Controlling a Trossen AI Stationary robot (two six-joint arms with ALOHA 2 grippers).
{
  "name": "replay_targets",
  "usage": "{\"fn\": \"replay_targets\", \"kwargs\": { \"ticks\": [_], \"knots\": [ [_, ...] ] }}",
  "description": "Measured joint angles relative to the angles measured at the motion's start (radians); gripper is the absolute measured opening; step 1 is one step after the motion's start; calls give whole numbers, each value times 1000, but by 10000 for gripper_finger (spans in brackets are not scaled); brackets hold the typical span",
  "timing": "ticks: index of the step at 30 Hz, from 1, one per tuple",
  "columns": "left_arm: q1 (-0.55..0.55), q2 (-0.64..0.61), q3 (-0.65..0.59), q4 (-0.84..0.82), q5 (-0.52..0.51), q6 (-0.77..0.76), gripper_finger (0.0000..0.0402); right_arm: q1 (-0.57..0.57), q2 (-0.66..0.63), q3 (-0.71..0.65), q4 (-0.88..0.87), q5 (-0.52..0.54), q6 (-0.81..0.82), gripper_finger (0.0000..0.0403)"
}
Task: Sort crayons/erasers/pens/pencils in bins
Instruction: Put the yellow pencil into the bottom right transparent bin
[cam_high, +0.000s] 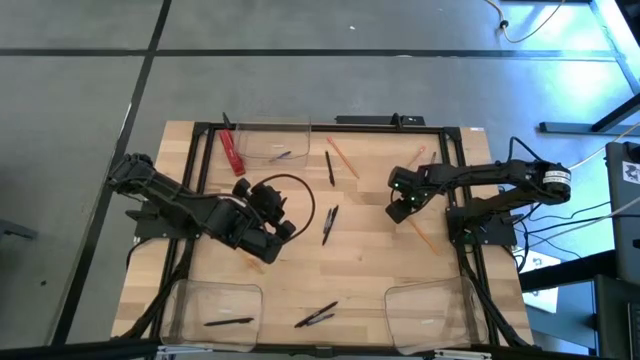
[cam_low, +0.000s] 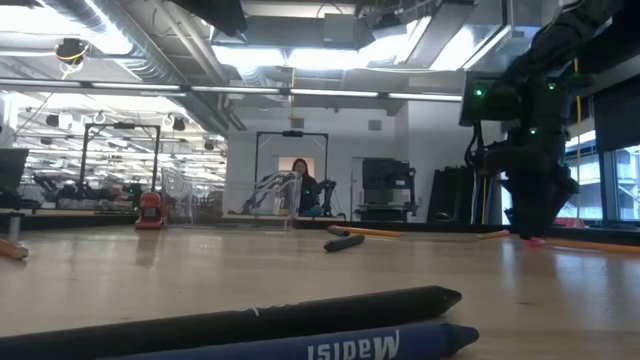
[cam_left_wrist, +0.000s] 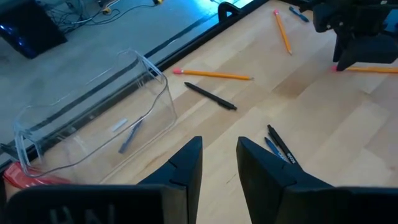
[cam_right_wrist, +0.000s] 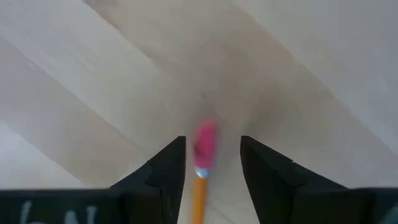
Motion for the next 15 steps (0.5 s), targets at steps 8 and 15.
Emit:
{"fn": "replay_targets", "kwargs": {
  "ticks": [8,15],
  "knots": [
    [5,0,0,1,2,0,92,0,0,-19,7,5,12,154],
    [5,0,0,1,2,1,92,0,-3,-36,28,8,54,154]
  ]
}}
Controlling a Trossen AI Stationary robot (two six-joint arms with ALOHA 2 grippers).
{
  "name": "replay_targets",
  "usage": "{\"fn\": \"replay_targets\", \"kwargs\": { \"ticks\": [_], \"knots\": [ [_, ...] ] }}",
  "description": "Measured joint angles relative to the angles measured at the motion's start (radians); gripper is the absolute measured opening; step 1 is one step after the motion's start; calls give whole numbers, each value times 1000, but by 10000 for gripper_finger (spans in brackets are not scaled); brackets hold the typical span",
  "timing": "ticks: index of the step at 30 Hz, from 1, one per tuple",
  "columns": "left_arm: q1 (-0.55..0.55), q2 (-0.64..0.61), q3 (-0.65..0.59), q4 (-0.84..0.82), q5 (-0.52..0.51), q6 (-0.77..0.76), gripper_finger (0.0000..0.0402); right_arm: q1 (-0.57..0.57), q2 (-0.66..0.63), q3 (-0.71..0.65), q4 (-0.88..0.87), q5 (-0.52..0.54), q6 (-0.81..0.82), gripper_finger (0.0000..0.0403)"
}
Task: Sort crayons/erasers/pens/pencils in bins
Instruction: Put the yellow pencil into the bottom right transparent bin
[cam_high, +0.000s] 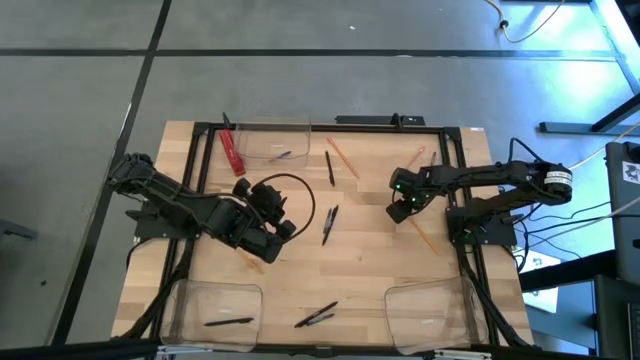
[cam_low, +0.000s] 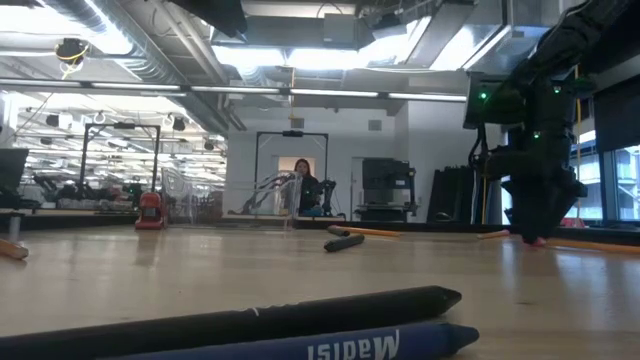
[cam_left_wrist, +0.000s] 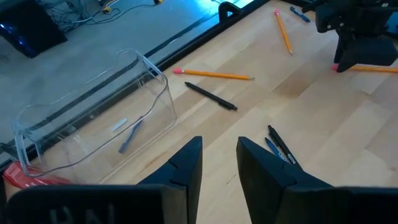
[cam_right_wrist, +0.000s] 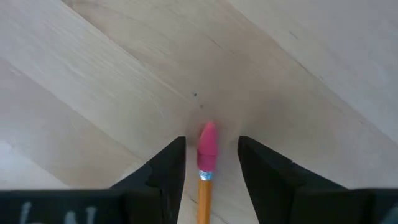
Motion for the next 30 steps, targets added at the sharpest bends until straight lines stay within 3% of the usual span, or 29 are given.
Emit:
{"fn": "replay_targets", "kwargs": {
  "ticks": [6,17,30],
  "knots": [
    [0,0,0,0,0,0,92,0,2,-1,4,-2,25,137],
    [0,0,0,2,0,1,92,-1,2,-2,-2,-10,51,30],
    [0,0,0,8,0,2,92,1,3,-3,1,23,103,39]
  ]
}}
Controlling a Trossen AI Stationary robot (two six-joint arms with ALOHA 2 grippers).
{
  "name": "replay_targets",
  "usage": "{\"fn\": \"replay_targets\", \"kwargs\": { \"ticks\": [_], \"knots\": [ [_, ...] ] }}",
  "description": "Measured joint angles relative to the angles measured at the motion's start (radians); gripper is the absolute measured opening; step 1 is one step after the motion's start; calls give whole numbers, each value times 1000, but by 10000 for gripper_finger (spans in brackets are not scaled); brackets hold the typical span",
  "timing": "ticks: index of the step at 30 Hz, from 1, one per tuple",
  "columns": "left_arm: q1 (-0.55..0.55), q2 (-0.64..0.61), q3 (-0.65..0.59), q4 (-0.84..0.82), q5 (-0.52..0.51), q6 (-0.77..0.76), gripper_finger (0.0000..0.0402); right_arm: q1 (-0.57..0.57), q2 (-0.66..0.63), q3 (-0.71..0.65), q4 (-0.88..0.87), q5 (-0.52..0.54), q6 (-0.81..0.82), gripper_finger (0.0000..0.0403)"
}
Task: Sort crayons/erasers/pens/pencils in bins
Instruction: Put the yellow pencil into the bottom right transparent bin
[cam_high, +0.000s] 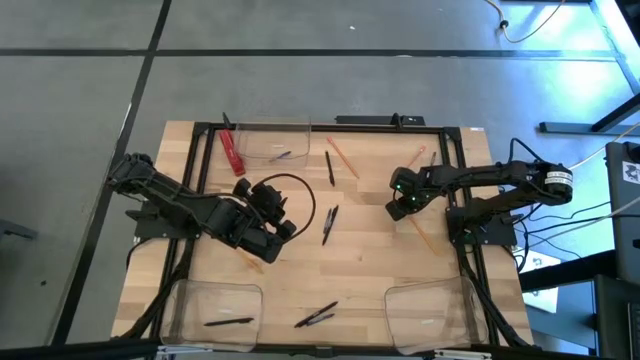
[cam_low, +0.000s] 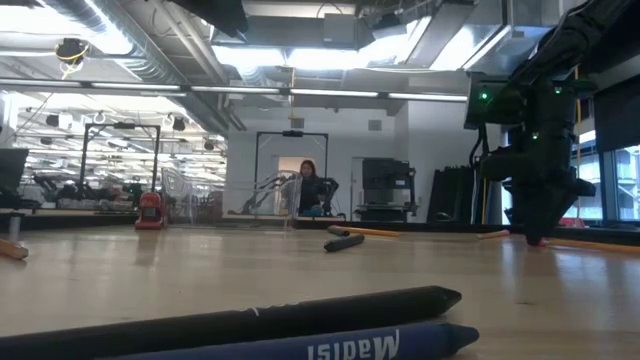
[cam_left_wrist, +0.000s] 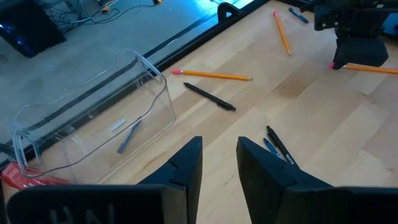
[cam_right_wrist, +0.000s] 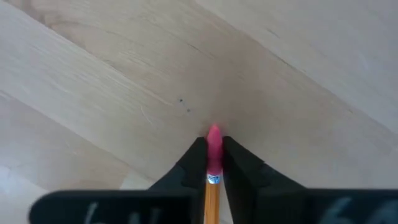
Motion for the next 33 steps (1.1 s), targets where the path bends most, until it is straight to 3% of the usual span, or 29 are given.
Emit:
{"fn": "replay_targets", "kwargs": {
  "ticks": [14,27,33],
  "knots": [
    [0,0,0,0,0,0,92,1,-21,65,-15,-5,-25,34],
    [0,0,0,0,0,-1,92,60,-21,293,-144,2,-124,32],
    [0,0,0,0,0,-1,92,122,-22,435,-313,83,-154,37]
  ]
}}
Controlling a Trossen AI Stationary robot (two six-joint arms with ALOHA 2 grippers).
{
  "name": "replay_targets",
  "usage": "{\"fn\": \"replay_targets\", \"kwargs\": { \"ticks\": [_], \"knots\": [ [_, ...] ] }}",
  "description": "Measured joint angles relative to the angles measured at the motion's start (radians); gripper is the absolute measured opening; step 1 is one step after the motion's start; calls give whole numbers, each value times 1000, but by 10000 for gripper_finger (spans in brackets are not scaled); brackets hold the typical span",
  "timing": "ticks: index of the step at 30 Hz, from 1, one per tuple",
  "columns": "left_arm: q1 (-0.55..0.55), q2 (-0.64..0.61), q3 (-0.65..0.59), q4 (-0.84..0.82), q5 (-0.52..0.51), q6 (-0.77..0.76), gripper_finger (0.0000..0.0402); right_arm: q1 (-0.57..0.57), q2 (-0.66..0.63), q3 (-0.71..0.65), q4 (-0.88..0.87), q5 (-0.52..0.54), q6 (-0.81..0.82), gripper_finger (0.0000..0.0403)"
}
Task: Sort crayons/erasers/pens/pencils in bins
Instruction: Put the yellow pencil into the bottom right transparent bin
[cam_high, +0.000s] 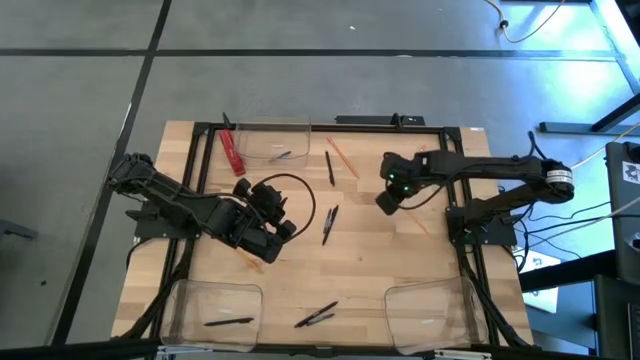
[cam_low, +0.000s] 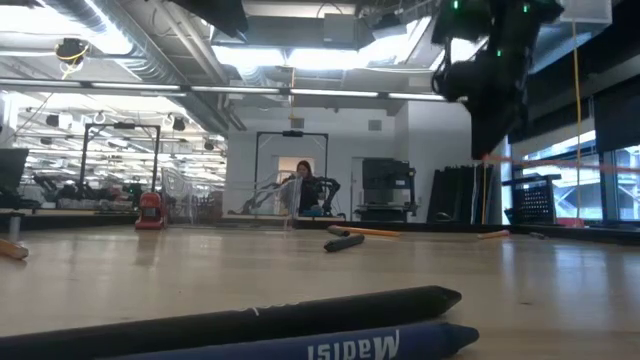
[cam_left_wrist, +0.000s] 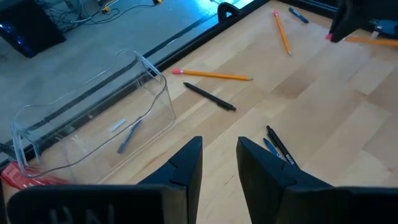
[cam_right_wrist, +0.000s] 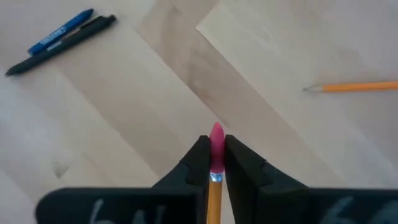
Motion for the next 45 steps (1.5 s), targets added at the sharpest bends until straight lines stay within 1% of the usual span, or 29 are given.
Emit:
{"fn": "replay_targets", "kwargs": {
  "ticks": [5,15,21,26,29,36,40,43,45],
  "knots": [
    [0,0,0,0,0,0,92,72,-1,115,-96,20,-9,34],
    [0,0,0,0,0,0,92,245,-1,270,-137,12,-10,35],
    [0,0,0,0,0,0,92,340,-1,320,-169,-47,-7,37],
    [0,0,0,0,0,0,92,404,-1,327,-170,-119,-1,36],
    [0,0,0,0,0,0,92,432,-1,327,-170,-136,22,38],
    [9,0,0,0,-1,7,92,503,-1,327,-166,-265,51,40],
    [20,0,0,16,-1,62,92,561,-1,327,-140,-296,49,40],
    [23,0,0,45,-1,206,92,604,-1,327,-133,-284,49,41],
    [23,0,0,71,0,301,92,631,-1,327,-131,-241,49,41]
  ]
}}
